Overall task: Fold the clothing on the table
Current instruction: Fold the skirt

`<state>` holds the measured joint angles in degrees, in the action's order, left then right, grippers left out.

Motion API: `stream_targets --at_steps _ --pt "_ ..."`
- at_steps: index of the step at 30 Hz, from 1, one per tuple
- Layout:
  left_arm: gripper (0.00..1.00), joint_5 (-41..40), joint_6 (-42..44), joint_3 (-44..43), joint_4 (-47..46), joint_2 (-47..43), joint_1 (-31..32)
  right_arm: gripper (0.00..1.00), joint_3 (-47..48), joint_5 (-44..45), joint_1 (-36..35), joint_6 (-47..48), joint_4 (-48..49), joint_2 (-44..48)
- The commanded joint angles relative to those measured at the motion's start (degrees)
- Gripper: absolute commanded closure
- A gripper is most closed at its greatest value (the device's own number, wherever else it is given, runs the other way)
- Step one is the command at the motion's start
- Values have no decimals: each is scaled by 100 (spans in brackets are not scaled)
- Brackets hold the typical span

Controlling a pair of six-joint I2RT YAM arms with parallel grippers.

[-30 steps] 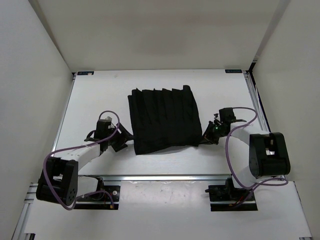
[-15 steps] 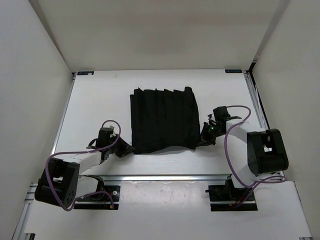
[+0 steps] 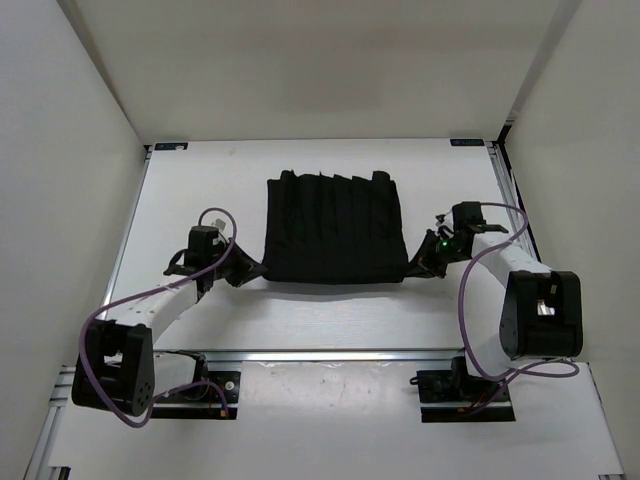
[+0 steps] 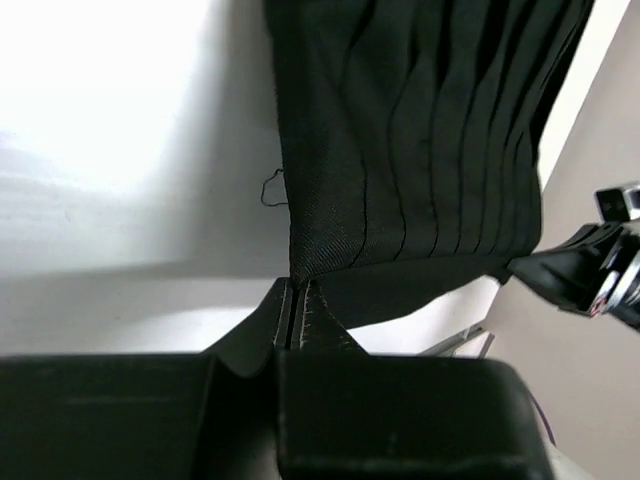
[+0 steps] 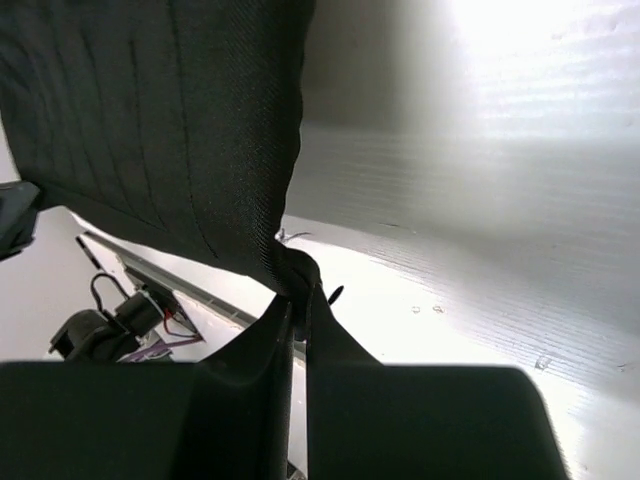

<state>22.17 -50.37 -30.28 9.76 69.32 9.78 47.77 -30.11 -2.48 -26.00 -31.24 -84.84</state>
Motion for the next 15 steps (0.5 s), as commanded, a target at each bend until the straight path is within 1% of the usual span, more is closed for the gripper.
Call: stream_targets --at_steps 1,4,5,7,8,9,10,11,12,13,14,15 --pt "100 -654 247 206 273 46 -161 100 215 419 319 385 -154 108" --pt "100 -434 98 277 -157 195 -134 100 391 199 73 306 4 -119" --pt "100 -390 63 173 -228 405 -126 100 643 146 11 341 -57 -243" --pt "100 -250 185 -414 -282 862 -117 100 1354 154 -138 376 -188 -777" --pt "100 -127 238 -678 -195 1334 -125 100 1593 189 -191 394 -206 -1058" --pt "100 -30 377 -1264 -89 1861 -178 100 2082 372 -235 420 -259 -1200" --pt "100 206 431 -1940 121 2144 -196 100 2688 452 -253 438 -312 -1402" --pt "100 469 458 -2364 227 2626 -213 100 3007 558 -235 420 -408 -1682" --pt "100 542 458 -3108 306 2952 -222 100 3645 646 -209 411 -417 -1703" --pt "100 742 371 -3742 177 3008 -222 100 4183 647 -192 350 -339 -1781" --pt "100 884 205 -3966 -242 3078 -240 100 4614 620 -148 315 -243 -1756" --pt "100 946 107 -4281 -516 2957 -222 100 4801 690 -113 280 -129 -1668"
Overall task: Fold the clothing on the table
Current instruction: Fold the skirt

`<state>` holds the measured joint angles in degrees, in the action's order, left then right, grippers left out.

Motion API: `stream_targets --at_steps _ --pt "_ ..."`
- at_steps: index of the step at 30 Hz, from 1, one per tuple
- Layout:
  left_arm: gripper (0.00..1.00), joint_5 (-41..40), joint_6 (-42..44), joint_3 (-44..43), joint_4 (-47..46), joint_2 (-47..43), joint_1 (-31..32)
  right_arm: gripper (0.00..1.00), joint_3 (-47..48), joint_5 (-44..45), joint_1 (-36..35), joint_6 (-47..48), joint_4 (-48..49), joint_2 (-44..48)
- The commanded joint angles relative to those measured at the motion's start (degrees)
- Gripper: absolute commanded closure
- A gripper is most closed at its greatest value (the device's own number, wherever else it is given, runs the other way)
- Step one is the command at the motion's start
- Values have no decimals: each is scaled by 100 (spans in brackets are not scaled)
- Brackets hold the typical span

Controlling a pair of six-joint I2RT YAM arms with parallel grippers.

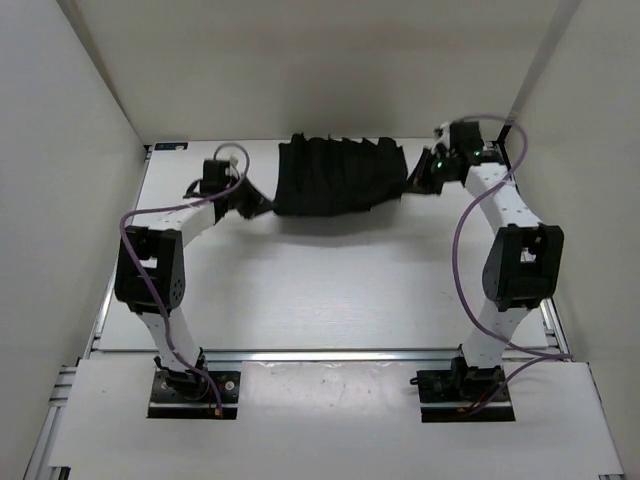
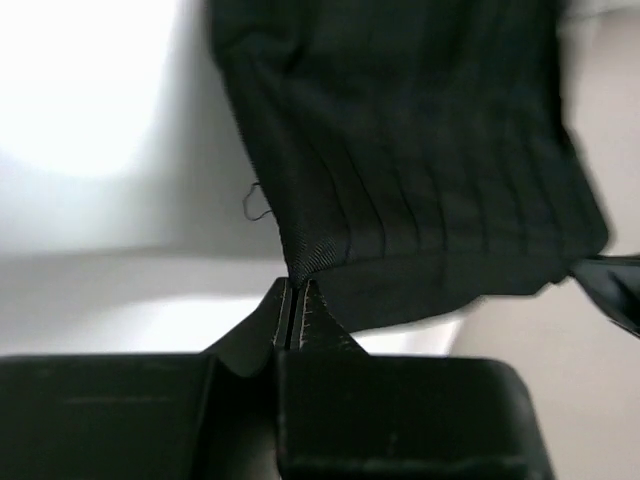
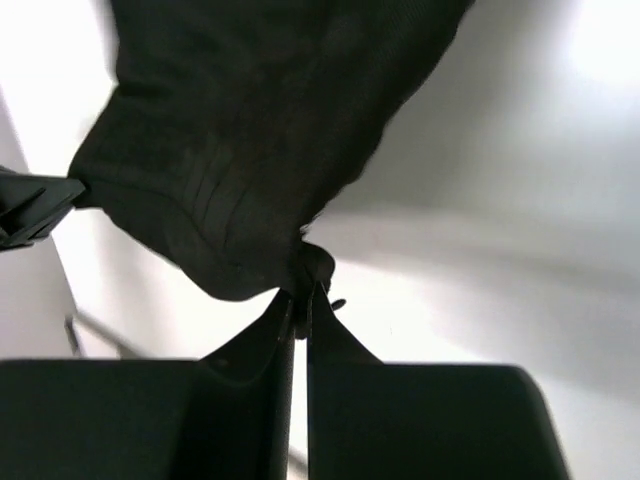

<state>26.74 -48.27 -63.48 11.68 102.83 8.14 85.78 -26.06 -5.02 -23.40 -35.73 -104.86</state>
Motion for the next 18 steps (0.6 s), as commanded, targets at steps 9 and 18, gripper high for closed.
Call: stream_targets --at_steps 9,18 --pt "100 1500 -1579 -730 -3101 -1482 -787 100 -446 234 440 -42 2201 2678" --pt "100 2369 -3606 582 -6636 -2424 -938 100 -1652 594 19 1011 1877 4639"
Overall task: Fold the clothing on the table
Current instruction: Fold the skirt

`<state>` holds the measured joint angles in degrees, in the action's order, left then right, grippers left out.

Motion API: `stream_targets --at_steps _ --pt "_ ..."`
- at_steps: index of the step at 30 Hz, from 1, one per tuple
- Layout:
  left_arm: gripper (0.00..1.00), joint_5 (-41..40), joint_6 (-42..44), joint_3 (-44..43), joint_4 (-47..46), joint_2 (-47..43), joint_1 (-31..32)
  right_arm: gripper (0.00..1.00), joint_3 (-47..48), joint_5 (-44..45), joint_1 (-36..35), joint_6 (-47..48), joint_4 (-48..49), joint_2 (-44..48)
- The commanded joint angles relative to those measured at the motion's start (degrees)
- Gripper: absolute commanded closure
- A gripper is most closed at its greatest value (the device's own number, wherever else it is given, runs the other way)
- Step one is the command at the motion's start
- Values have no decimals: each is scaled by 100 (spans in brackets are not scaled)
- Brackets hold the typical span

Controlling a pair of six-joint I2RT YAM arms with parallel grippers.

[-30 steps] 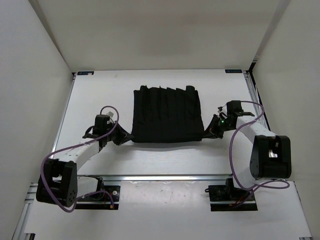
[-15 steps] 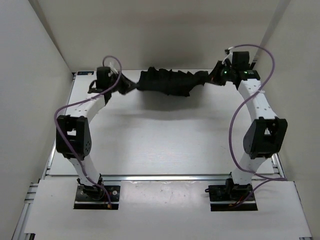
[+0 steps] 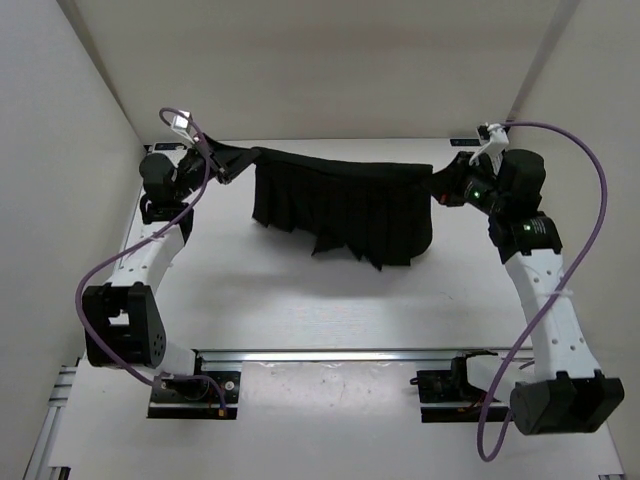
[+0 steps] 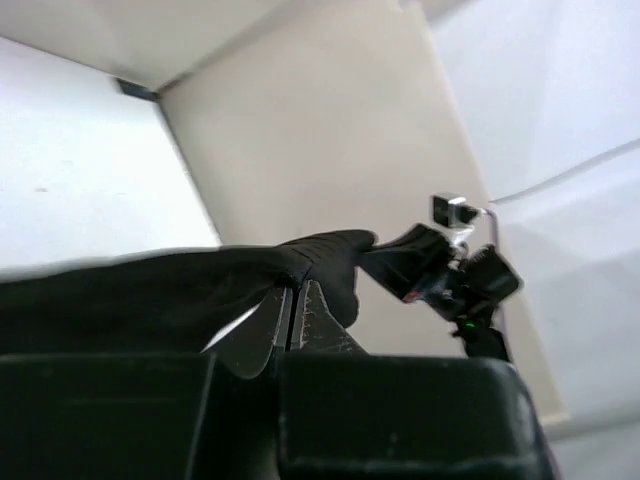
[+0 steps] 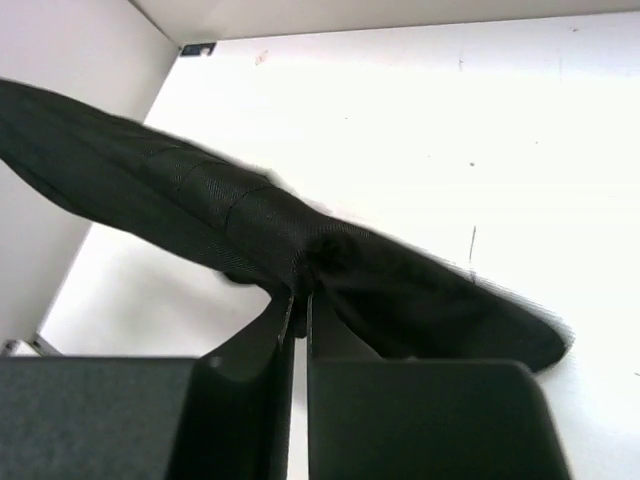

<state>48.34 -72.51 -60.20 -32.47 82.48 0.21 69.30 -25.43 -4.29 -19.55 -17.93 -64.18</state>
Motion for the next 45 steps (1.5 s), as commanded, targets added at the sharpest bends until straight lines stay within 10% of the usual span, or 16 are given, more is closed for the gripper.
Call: stream_targets --at_steps 1,11,16,25,36,45 --pt "100 290 -1352 411 -2551 -530 -144 99 -39 496 -97 663 71 669" --pt "100 1125 -1301 1248 -3942 -2735 542 100 -637 1313 -880 1347 -87 2569" --pt "100 978 338 1309 -1367 -3027 543 100 -330 1365 -916 1463 -535 2219" --pt "100 -184 1326 1057 645 -975 209 100 -453 584 -310 1086 710 67" --pt "100 246 -324 -1714 -1110 1341 -459 100 1973 777 332 953 704 -1589" --pt "100 553 -897 1602 -2062 -169 -663 100 -746 -40 666 164 617 -36"
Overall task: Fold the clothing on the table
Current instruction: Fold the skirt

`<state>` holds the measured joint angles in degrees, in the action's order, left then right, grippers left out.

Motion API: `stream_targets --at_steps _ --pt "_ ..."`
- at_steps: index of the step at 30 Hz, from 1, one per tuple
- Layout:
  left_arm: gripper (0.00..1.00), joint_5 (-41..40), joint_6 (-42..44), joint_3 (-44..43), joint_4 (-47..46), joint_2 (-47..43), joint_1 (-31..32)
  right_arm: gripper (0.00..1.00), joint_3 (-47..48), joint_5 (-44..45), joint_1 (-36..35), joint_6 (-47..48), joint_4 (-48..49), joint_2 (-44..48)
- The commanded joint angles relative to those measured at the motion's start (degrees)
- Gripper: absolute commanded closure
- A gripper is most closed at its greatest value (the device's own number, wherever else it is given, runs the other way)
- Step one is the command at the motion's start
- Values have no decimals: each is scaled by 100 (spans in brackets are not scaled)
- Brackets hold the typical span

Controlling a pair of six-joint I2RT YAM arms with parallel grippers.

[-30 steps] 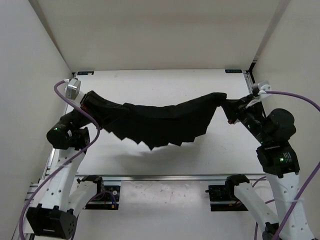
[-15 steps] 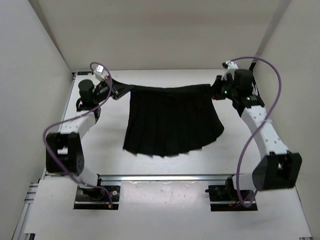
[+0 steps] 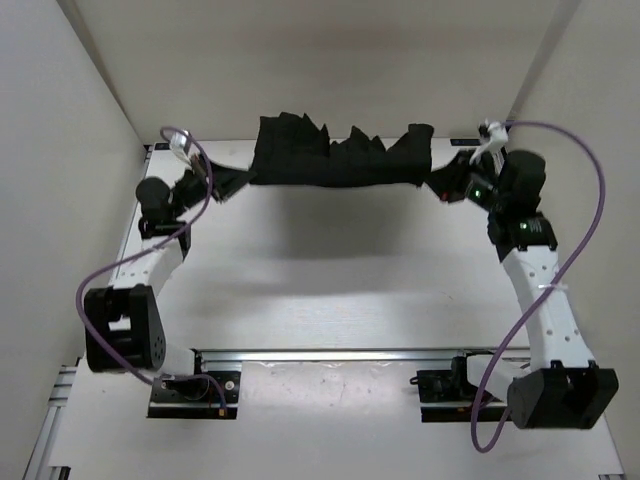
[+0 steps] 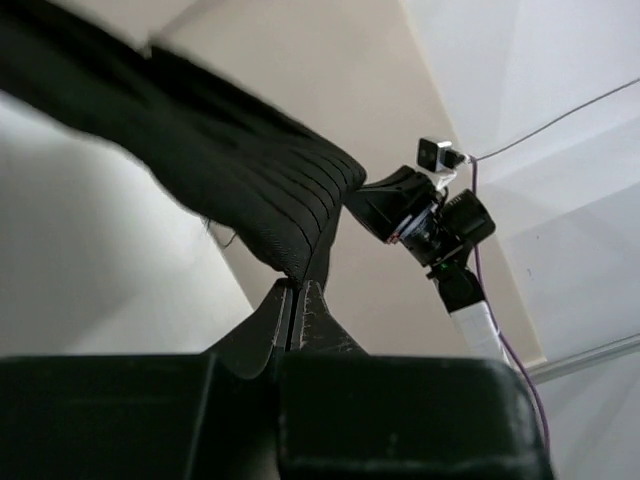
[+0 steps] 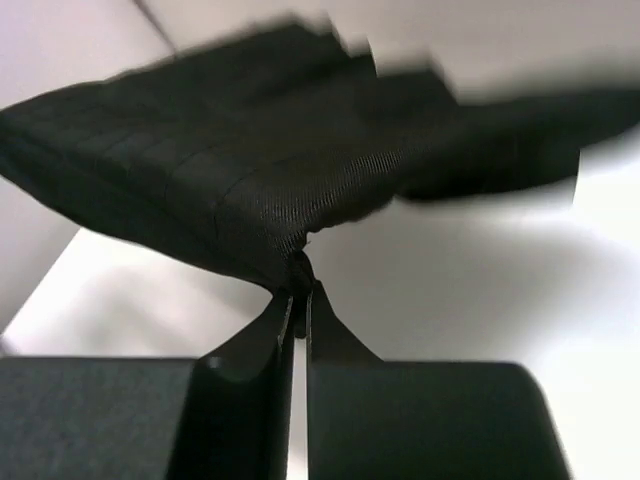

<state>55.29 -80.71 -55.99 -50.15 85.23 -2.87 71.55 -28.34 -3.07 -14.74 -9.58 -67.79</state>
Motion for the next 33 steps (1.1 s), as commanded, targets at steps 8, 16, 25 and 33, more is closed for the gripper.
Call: stream_targets --at_steps 8,16,25,33 --pt "100 25 627 4294 1200 -2473 938 100 -2849 -225 597 -759 -2902 2199" --pt "100 202 871 4492 2761 -3153 806 100 -2400 -374 -158 -1135 -4789 2121" --pt "100 -949 2051 3464 4867 -2214 833 100 -2452 -568 280 -741 -4501 970" --pt "100 -1458 2059 2242 4682 -1081 928 100 -2584 -541 614 -996 -4069 390"
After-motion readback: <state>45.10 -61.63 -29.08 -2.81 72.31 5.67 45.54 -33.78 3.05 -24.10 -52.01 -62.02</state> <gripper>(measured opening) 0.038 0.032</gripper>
